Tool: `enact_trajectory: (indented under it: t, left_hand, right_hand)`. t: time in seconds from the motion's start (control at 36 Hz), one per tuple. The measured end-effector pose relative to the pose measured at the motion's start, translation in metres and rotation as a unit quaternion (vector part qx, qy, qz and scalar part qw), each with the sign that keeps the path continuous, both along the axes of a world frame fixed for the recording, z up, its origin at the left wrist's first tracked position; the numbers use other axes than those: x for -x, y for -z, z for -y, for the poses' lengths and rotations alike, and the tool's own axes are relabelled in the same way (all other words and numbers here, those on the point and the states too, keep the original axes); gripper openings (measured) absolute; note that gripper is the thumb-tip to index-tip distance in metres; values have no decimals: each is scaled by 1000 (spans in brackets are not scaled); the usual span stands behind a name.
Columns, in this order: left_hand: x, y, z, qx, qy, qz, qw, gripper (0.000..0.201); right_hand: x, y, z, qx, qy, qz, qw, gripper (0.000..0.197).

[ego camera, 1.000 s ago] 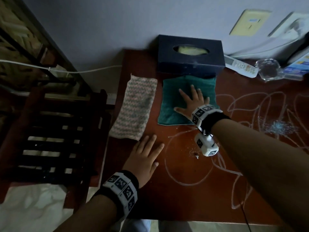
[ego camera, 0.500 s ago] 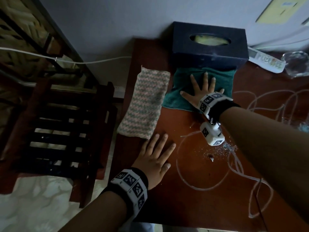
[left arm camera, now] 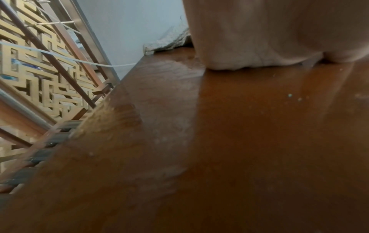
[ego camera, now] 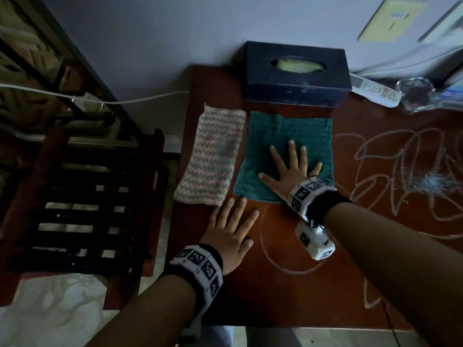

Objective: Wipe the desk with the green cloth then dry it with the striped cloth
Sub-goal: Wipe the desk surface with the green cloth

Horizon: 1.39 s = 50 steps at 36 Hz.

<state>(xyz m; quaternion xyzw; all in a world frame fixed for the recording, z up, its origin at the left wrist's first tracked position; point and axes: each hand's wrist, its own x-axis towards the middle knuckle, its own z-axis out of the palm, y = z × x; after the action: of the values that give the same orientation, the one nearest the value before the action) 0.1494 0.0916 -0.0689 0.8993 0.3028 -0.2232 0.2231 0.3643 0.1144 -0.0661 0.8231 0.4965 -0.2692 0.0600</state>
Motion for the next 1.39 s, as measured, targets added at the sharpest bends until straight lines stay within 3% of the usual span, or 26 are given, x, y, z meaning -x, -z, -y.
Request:
enact_trajectory:
  t: [0.14,0.31,0.67,1.03,1.22,1.39]
  left_hand:
    - [-2,-5,-2,24,15,-39,999,61]
    - [-2,-6,-3,26,22,-48,998,60]
    - [-2,-6,-3,34,24,-51,998,62]
    - [-6,-7,-7,54,21,-67,996,63]
    - [-7,-6,-4,27,0,-51,998,62]
    - [7,-17,9,-30,-61,50,996,51]
  right_hand:
    - [13,-9,4,-30,32,6,999,76]
    - [18,0,6,0,0,4,1000,77]
    - [5,-1,-39,9,23,0,1000,80]
    - [31,1,9,5,-4,5,1000,76]
    - [33,3,30,14,-23,10,1000,74]
    - [35,3,50,33,-36,12,999,73]
